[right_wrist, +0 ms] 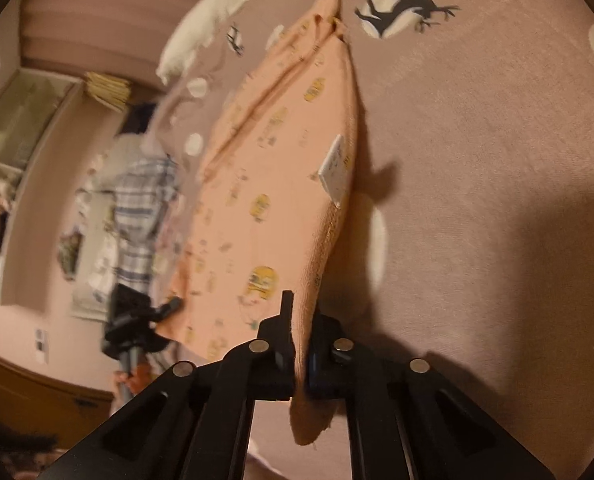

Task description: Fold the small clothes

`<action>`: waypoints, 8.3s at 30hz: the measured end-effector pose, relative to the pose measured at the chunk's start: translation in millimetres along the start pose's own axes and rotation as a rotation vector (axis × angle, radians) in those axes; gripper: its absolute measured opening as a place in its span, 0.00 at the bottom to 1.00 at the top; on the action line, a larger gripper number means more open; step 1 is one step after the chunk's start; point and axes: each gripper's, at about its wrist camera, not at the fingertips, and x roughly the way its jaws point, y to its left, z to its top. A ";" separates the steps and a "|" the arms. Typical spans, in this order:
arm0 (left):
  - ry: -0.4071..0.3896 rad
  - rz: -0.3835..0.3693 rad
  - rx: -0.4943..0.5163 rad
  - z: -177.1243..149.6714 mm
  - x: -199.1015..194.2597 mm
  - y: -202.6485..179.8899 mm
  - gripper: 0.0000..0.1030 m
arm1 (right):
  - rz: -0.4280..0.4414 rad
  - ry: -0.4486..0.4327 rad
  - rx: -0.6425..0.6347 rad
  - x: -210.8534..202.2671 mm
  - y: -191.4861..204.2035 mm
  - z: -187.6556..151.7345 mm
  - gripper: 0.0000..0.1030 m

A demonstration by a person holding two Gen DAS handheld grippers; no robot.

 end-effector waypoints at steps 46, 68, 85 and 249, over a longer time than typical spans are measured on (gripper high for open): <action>-0.074 -0.326 0.380 -93.8 -85.0 -123.5 0.01 | 0.197 -0.053 -0.453 -73.9 138.4 -36.1 0.05; -0.159 -0.251 0.248 -30.7 -62.9 -97.7 0.01 | 0.182 -0.138 -0.221 -48.9 106.1 27.3 0.05; -0.213 -0.215 0.178 42.7 -40.3 -86.3 0.01 | 0.186 -0.164 -0.065 -22.2 85.9 95.8 0.05; -0.078 0.150 0.070 96.8 52.6 -12.3 0.86 | -0.459 -0.070 -0.392 48.5 101.2 22.2 0.51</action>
